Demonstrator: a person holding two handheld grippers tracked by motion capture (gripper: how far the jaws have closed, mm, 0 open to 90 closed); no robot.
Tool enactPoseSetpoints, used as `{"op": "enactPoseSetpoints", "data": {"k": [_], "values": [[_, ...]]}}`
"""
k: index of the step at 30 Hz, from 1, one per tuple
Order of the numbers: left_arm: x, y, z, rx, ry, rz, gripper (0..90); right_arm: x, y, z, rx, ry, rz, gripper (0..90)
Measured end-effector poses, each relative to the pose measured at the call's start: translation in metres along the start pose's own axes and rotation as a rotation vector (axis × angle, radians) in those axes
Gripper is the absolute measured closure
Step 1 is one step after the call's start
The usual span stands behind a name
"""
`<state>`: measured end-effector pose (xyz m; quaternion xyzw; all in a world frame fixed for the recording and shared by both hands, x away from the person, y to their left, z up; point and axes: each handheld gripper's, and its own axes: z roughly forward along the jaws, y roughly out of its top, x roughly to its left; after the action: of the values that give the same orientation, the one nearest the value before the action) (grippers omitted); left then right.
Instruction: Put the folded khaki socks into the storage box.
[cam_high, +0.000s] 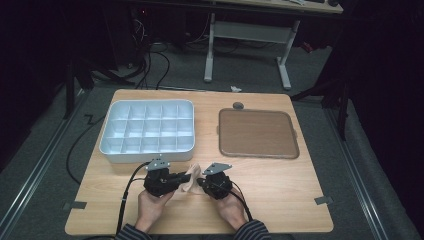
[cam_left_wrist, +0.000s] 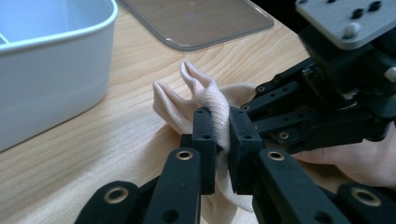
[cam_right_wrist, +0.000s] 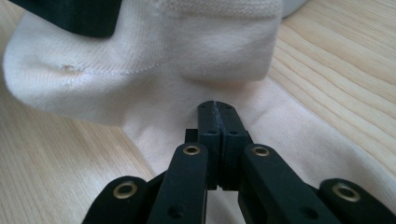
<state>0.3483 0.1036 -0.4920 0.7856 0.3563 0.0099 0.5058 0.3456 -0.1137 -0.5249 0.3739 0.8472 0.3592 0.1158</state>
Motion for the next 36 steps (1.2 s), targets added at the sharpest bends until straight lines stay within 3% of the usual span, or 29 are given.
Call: {"op": "enactPoseSetpoints", "data": {"k": [8, 17, 19, 28, 31, 36], "values": [[-0.002, 0.002, 0.002, -0.01, -0.029, 0.007, 83.6, 0.004, 0.008, 0.009, 0.009, 0.035, -0.01, 89.7], [0.002, 0.003, 0.001, -0.006, -0.005, -0.001, 83.7, 0.01, 0.016, 0.019, 0.009, 0.069, -0.032, 89.5], [0.002, 0.002, 0.002, 0.007, 0.016, -0.002, 83.8, 0.01, 0.017, 0.017, 0.005, 0.064, -0.027, 84.5], [0.001, 0.002, 0.003, 0.022, 0.03, -0.006, 83.9, 0.002, 0.016, -0.027, -0.09, -0.041, -0.037, 76.8], [0.001, 0.002, 0.004, 0.022, 0.029, -0.008, 83.9, -0.009, 0.012, -0.043, -0.119, -0.089, -0.017, 74.4], [0.001, 0.001, 0.006, 0.027, 0.03, -0.01, 83.9, -0.026, 0.003, -0.059, -0.134, -0.12, 0.043, 69.4]]}}
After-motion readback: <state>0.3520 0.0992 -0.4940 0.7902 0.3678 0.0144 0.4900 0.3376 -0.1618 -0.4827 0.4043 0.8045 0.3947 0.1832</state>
